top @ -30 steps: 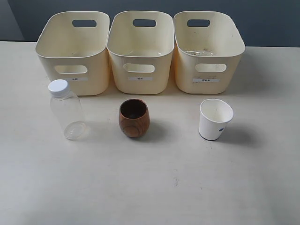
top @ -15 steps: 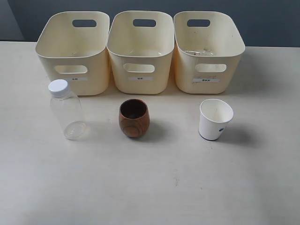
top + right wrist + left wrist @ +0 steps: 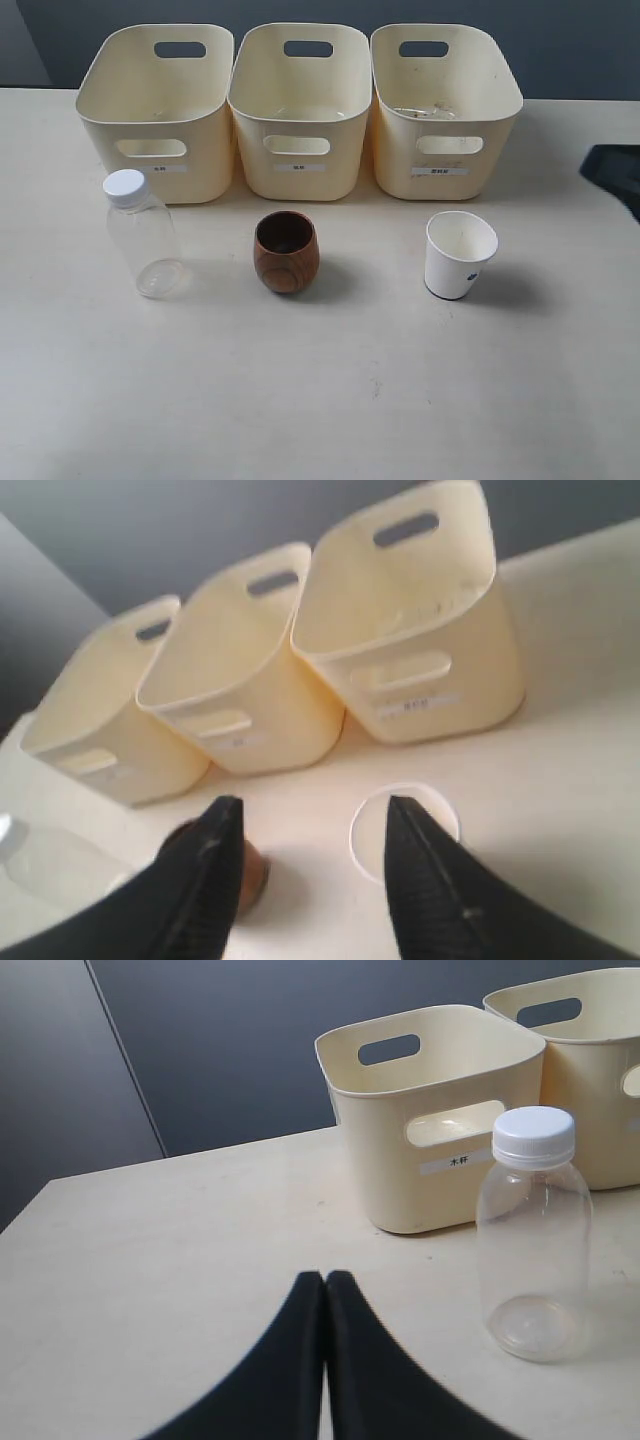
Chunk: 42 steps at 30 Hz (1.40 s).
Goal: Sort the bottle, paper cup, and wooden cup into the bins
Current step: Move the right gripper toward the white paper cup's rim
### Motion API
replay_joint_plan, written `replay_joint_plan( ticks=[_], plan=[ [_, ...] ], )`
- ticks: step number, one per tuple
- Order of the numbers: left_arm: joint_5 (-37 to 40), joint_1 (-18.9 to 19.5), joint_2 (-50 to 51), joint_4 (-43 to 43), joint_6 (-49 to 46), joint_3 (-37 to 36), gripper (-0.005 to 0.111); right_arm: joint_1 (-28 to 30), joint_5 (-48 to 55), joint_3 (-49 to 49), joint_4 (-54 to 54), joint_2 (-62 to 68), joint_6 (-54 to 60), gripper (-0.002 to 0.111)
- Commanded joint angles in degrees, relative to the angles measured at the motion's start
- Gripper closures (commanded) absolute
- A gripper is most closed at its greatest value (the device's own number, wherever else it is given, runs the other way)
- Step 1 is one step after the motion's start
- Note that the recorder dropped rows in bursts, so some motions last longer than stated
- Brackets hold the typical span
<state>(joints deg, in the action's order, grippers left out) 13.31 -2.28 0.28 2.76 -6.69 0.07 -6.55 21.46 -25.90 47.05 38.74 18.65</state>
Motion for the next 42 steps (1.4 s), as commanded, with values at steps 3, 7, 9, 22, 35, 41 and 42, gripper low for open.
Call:
replay_joint_plan(
  ticks=[3,7,9,22,35,41,42],
  plan=[
    [-0.05,-0.18,-0.28,-0.18,0.11,-0.07,0.107,0.25,8.40,-9.11,-0.76,22.82,3.86,0.065],
    [-0.05,-0.18,-0.28,-0.18,0.11,-0.07,0.107,0.13,7.07,-10.52,-0.65,27.78,5.37,0.065],
    [-0.05,-0.18,-0.28,-0.18,0.11,-0.07,0.107,0.13,6.31,-10.52,-0.65,28.45,6.03,0.065],
    [-0.05,-0.18,-0.28,-0.18,0.11,-0.07,0.107,0.13,2.28,-10.52,-1.73,35.19,7.33,0.065],
    [-0.05,-0.18,-0.28,-0.18,0.11,-0.07,0.107,0.13,0.69,-10.52,-0.73,38.17,7.33,0.065],
    [-0.05,-0.18,-0.28,-0.18,0.11,-0.07,0.107,0.13,0.69,-10.52,-0.30,40.54,7.33,0.065],
    [-0.05,-0.18,-0.28,-0.18,0.11,-0.07,0.107,0.01,0.69,-10.52,-0.30,40.89,7.33,0.065]
  ],
)
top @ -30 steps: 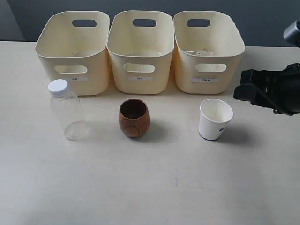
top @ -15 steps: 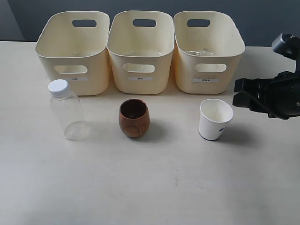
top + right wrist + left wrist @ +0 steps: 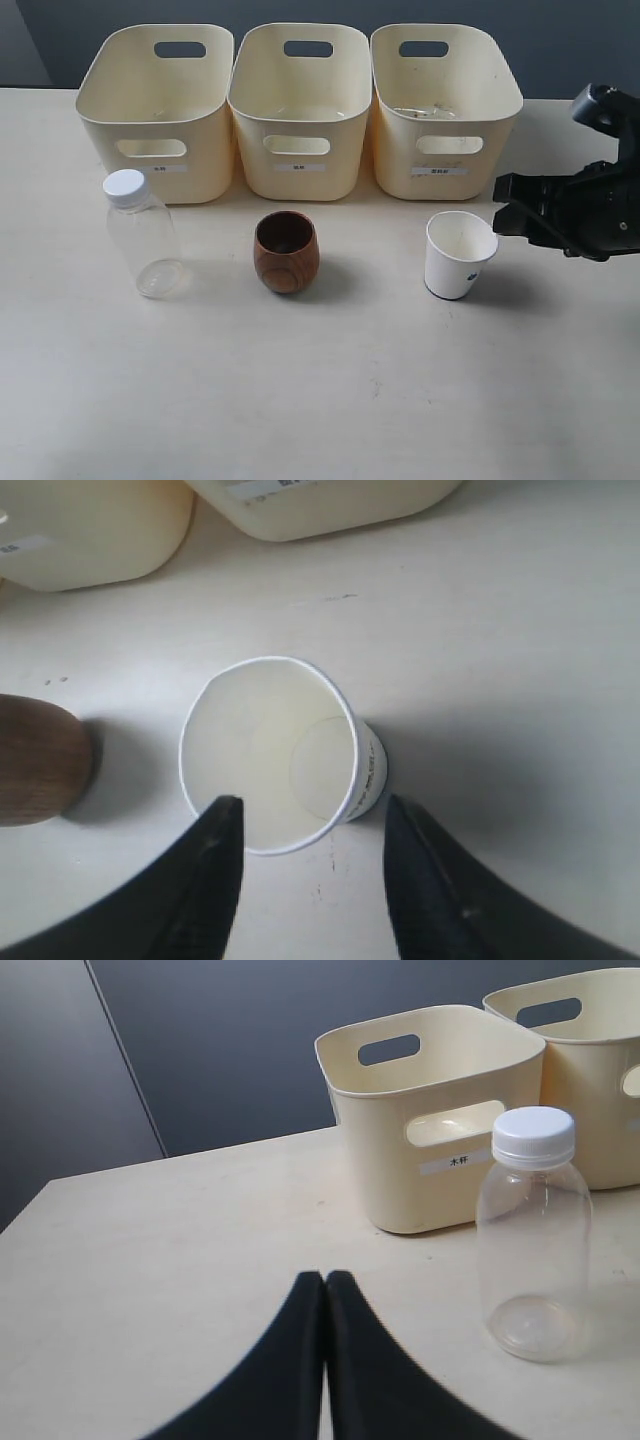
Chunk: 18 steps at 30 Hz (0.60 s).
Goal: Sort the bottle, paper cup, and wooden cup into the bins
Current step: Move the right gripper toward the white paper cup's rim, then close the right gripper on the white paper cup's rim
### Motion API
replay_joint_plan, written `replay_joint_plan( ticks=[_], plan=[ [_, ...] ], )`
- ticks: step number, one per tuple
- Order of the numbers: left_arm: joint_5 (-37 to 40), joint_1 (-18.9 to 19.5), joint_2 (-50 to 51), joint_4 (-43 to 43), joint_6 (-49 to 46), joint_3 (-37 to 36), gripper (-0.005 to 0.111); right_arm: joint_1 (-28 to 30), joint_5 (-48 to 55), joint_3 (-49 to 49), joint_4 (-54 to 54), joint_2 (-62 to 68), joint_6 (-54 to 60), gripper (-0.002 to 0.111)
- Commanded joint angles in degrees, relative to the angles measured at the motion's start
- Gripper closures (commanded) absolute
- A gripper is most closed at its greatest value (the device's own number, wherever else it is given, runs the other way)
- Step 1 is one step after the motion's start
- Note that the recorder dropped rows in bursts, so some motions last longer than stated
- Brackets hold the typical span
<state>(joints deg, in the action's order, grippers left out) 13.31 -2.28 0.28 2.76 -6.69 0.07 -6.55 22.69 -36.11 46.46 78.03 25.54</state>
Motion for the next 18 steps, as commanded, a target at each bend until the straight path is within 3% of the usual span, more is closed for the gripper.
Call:
replay_joint_plan(
  ticks=[1,18],
  plan=[
    [-0.05,-0.18,-0.28,-0.18,0.11,-0.07,0.107,-0.22,-0.86,-0.31,0.42,1.95,0.44,0.065],
    [-0.05,-0.18,-0.28,-0.18,0.11,-0.07,0.107,-5.60,-10.88,-0.21,-2.50,6.51,0.25,0.065]
  ],
)
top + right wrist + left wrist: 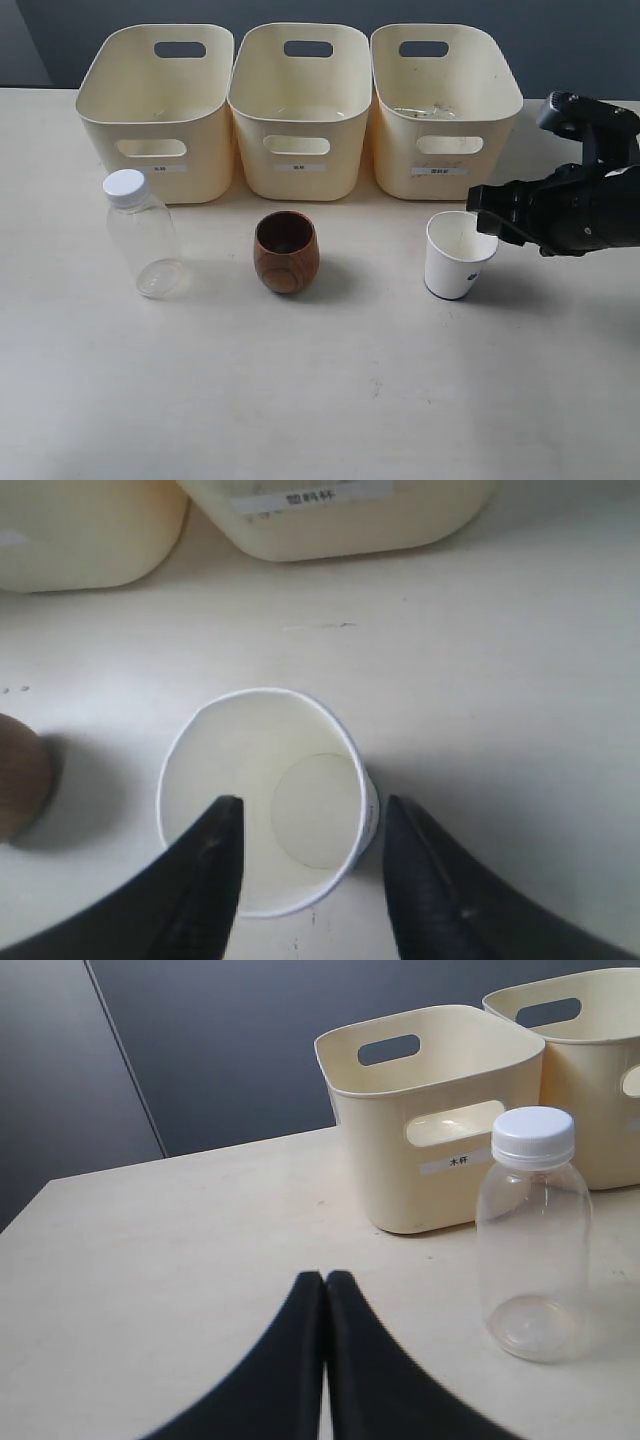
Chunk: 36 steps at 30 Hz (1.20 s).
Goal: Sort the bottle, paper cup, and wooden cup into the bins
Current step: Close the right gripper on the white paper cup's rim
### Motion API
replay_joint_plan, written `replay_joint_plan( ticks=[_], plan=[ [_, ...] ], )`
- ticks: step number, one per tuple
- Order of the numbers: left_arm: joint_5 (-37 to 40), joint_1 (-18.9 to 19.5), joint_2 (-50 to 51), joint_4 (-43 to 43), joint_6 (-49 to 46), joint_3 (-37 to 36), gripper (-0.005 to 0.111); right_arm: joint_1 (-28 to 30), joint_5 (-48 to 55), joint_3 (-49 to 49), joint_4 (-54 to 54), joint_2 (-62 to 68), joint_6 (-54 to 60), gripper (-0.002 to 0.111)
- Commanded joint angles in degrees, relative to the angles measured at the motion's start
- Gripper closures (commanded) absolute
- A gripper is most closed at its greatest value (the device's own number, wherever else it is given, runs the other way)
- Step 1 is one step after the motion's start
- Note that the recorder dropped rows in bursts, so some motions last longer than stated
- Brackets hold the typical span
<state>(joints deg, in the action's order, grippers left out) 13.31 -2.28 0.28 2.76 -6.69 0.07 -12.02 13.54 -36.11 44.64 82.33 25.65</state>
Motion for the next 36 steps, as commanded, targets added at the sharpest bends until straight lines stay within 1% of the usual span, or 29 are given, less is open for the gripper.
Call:
replay_joint_plan(
  ticks=[1,12,20,21,23,25,27,28,36],
  plan=[
    [-0.05,-0.18,-0.28,-0.18,0.11,-0.07,0.107,-0.13,-2.05,-0.21,-0.69,3.14,0.14,0.065],
    [-0.05,-0.18,-0.28,-0.18,0.11,-0.07,0.107,-0.13,-5.16,-0.21,-0.11,7.91,0.14,0.065],
    [-0.05,-0.18,-0.28,-0.18,0.11,-0.07,0.107,-0.13,-5.94,-0.21,0.62,8.27,0.11,0.065],
    [-0.05,-0.18,-0.28,-0.18,0.11,-0.07,0.107,-0.13,-5.94,-0.21,0.62,8.27,0.11,0.067],
    [-0.05,-0.18,-0.28,-0.18,0.11,-0.07,0.107,-0.13,-5.94,-0.21,0.62,8.27,0.11,0.073],
    [-0.05,-0.18,-0.28,-0.18,0.11,-0.07,0.107,-0.13,-5.78,-0.21,0.62,8.27,0.11,0.087],
    [-0.05,-0.18,-0.28,-0.18,0.11,-0.07,0.107,-0.13,-5.07,-0.21,0.62,8.27,0.11,0.103],
    [-0.05,-0.18,-0.28,-0.18,0.11,-0.07,0.107,-0.13,-4.77,-0.21,0.62,8.27,0.11,0.109],
    [-0.05,-0.18,-0.28,-0.18,0.11,-0.07,0.107,-0.13,-4.53,-0.21,0.62,8.02,0.11,0.109]
  ],
)
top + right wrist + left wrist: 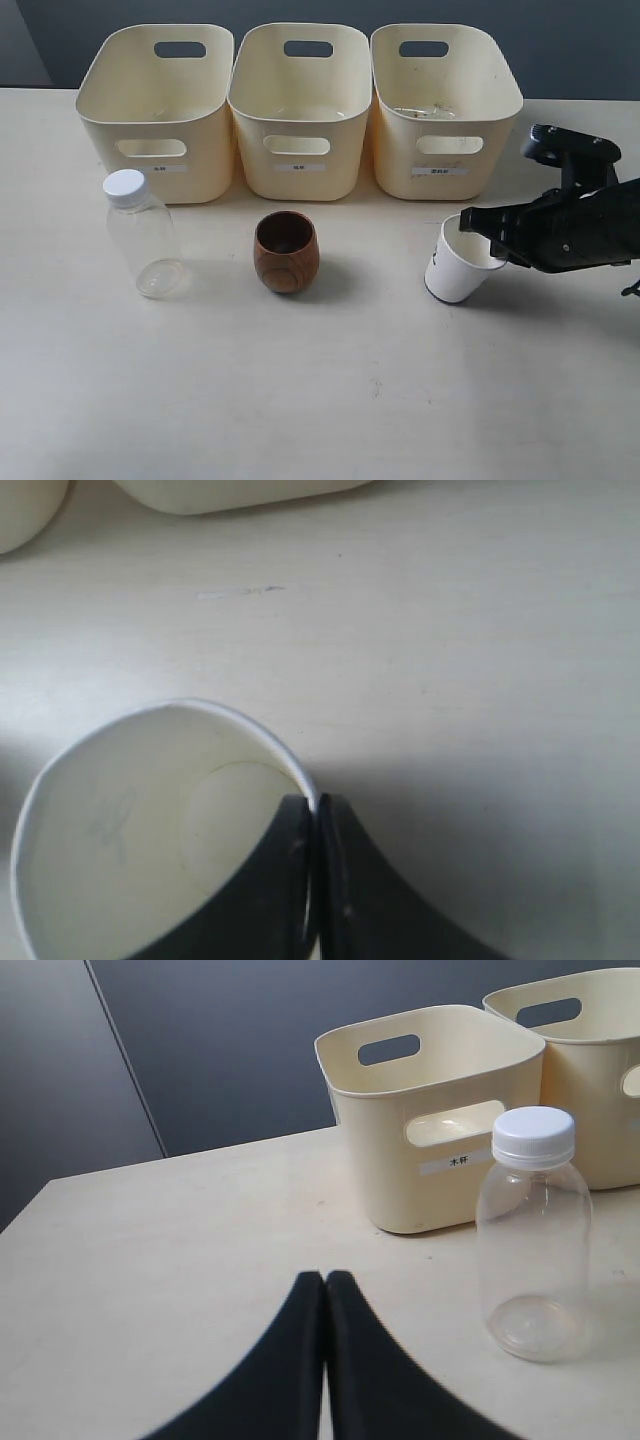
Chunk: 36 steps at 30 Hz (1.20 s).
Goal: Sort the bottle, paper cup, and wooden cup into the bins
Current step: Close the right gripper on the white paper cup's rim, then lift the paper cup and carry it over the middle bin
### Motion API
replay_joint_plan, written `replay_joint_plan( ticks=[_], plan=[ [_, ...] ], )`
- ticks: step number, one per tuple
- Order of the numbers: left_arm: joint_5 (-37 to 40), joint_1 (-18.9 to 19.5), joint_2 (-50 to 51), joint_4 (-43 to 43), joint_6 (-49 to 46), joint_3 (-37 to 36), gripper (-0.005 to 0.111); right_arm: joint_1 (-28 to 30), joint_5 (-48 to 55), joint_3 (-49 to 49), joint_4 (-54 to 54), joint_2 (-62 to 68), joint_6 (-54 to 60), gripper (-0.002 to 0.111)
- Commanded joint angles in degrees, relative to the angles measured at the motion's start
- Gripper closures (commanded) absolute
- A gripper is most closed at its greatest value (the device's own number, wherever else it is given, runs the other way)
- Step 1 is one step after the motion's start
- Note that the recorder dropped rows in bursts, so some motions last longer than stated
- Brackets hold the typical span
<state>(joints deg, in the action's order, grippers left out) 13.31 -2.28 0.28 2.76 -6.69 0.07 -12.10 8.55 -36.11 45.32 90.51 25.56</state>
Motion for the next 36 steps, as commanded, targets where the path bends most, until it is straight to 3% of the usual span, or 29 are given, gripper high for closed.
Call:
replay_joint_plan(
  ticks=[1,9,13,18,27,36],
  plan=[
    [-0.05,-0.18,-0.28,-0.18,0.11,-0.07,0.107,-0.05,1.04,-0.46,-0.06,-0.43,0.19,0.109],
    [-0.05,-0.18,-0.28,-0.18,0.11,-0.07,0.107,-0.05,14.75,-8.39,1.78,-5.29,0.19,0.109],
    [-0.05,-0.18,-0.28,-0.18,0.11,-0.07,0.107,-1.51,16.53,-11.92,4.07,-7.54,0.19,0.109],
    [-0.05,-0.18,-0.28,-0.18,0.11,-0.07,0.107,-7.25,12.47,-16.30,5.06,-8.35,0.19,0.109],
    [-0.05,-0.18,-0.28,-0.18,0.11,-0.07,0.107,-15.35,-7.16,-21.83,7.15,-5.83,0.05,0.109],
    [-0.05,-0.18,-0.28,-0.18,0.11,-0.07,0.107,-15.95,-6.06,-32.92,7.67,4.60,-0.07,0.109]
  ],
)
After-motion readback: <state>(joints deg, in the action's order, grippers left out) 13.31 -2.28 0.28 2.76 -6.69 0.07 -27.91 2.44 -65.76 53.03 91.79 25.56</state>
